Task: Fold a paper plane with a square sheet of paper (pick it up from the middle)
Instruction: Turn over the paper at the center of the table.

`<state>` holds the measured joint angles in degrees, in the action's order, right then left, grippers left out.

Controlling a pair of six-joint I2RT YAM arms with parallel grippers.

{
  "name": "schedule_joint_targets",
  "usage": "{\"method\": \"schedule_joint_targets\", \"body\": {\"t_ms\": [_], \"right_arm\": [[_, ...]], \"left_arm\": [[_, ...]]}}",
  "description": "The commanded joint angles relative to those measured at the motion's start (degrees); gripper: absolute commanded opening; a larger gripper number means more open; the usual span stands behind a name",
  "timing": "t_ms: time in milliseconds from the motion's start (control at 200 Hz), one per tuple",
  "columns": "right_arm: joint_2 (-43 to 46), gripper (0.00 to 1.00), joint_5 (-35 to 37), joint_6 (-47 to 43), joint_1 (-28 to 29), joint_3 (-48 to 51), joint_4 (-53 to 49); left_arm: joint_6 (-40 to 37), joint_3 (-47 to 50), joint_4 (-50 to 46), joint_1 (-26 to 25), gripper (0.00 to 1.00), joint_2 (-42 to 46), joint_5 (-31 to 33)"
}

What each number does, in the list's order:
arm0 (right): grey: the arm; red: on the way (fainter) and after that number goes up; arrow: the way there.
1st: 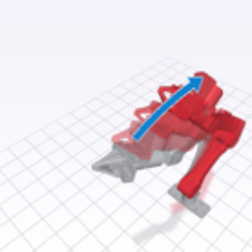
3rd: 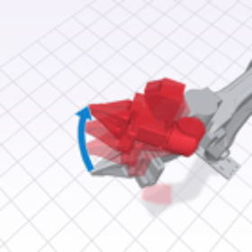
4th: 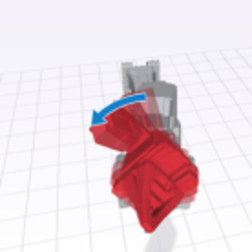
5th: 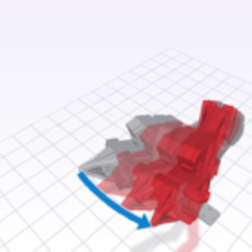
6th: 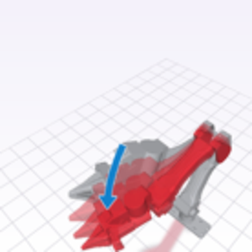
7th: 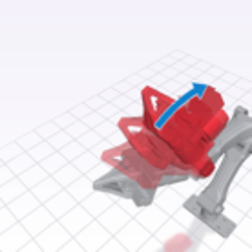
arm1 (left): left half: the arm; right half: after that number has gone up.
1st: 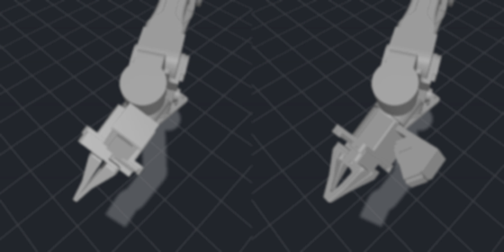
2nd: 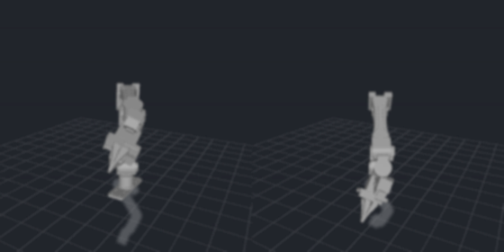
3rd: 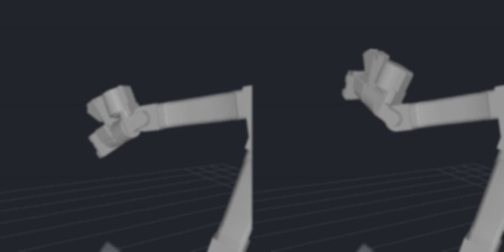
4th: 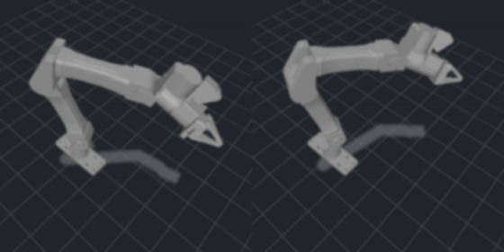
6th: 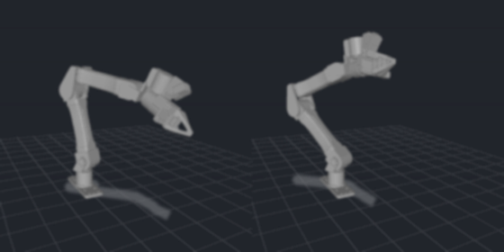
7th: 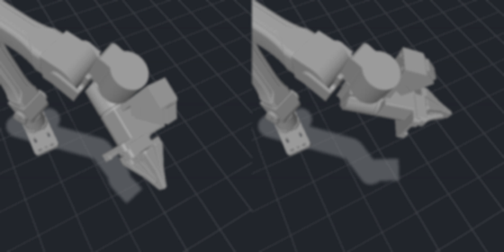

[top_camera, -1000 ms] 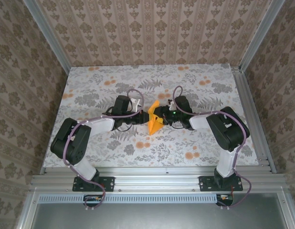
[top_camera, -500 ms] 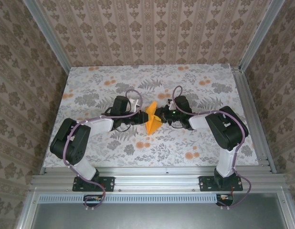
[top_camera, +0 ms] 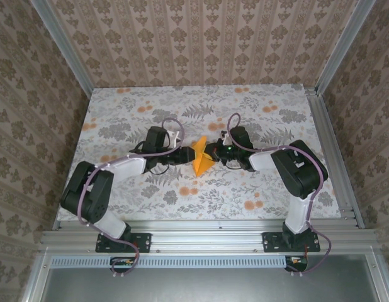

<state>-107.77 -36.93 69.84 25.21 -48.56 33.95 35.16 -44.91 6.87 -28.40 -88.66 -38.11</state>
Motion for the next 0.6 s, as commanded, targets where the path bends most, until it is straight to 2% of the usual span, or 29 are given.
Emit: {"method": "schedule_joint_targets", "body": {"t_ms": [0, 100, 240, 265, 300, 385, 595], "right_arm": [[3.2, 0.0, -0.79, -1.89, -0.09, -1.4, -2.15], [3.7, 0.0, -0.85, -1.84, -0.07, -1.63, -2.4], [4.61, 0.0, -0.39, -1.66, 0.07, -1.62, -2.29], [4.75, 0.0, -0.35, -1.67, 0.01, -1.71, -2.39], [4.91, 0.0, -0.34, -1.63, 0.04, -1.76, -2.49], [5.3, 0.0, -0.28, -1.55, 0.12, -1.97, -2.42], [5.63, 0.0, -0.21, -1.57, 0.27, -2.42, -2.93]], "left_arm": [[1.74, 0.32, -7.41, 0.1, 0.58, 4.09, 4.23], [6.95, 2.8, -6.13, 0.1, 0.68, 5.81, 4.34], [19.21, 10.2, 5.85, -0.27, 0.76, 7.24, 2.77], [21.51, 11.24, 8.29, -0.6, 0.81, 7.42, 2.93], [24.45, 12.81, 11.7, -1.37, 0.83, 7.7, 3.21], [28.88, 14.88, 17.88, -3.48, 0.85, 8.41, 4.72], [32.06, 16.1, 22.27, -5.25, 0.85, 8.61, 7.39]]}}
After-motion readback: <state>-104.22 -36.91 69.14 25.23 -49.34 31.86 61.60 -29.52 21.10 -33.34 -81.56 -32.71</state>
